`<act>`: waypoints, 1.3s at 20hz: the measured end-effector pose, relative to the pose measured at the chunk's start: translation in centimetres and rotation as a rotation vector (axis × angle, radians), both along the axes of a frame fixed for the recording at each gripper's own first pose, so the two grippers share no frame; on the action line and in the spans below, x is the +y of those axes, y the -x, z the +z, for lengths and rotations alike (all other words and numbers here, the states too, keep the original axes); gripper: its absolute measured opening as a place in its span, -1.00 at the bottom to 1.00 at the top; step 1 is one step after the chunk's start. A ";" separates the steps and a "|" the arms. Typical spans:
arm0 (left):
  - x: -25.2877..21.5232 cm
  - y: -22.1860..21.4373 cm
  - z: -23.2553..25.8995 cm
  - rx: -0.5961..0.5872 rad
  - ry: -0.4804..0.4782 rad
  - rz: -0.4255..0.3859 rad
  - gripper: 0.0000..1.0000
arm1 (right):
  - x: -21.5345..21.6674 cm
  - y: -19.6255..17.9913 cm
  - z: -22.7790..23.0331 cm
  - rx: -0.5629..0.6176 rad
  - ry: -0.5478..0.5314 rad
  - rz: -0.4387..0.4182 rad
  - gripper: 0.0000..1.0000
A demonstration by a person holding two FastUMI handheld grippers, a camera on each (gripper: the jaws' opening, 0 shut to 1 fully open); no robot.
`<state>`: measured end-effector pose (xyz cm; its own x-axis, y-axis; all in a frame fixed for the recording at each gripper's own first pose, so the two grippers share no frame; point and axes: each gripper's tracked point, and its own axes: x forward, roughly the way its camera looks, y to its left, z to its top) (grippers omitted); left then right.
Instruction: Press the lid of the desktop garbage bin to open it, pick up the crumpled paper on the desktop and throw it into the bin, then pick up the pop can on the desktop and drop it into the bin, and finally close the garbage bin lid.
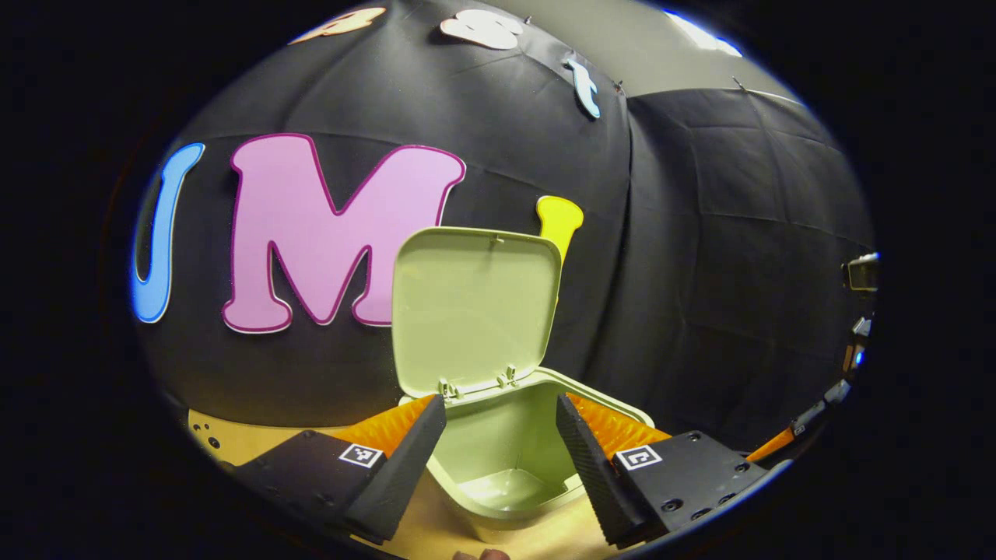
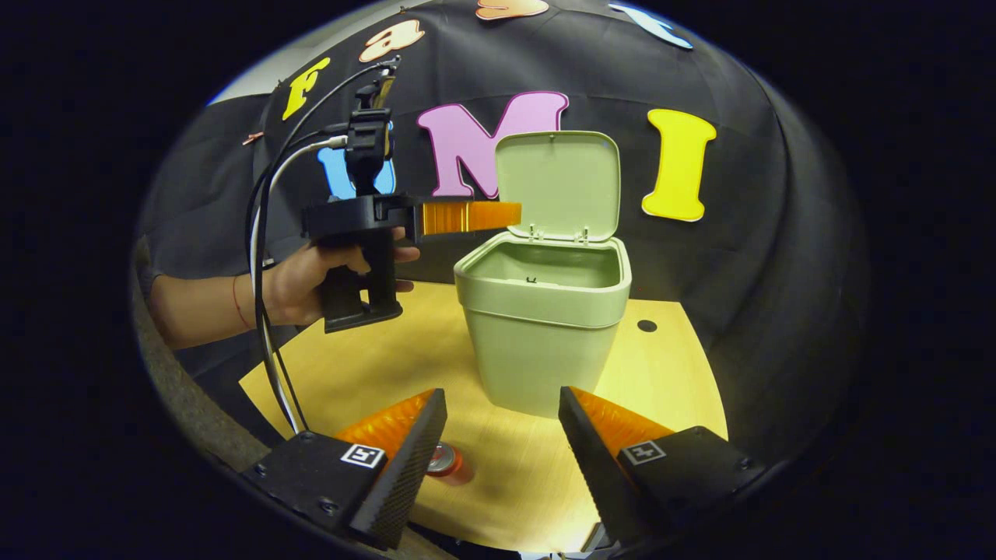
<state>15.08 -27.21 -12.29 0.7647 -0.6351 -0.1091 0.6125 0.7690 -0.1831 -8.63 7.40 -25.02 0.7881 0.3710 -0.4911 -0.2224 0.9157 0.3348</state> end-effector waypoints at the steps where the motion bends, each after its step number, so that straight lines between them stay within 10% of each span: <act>1: 0.7 0.4 0.3 -0.003 -0.003 0.011 0.87 | 0.4 0.2 0.0 0.002 -0.005 0.014 0.96; 26: 24.0 15.5 -2.1 0.112 -0.053 0.472 0.87 | 11.3 4.7 -11.9 0.168 0.092 0.395 0.98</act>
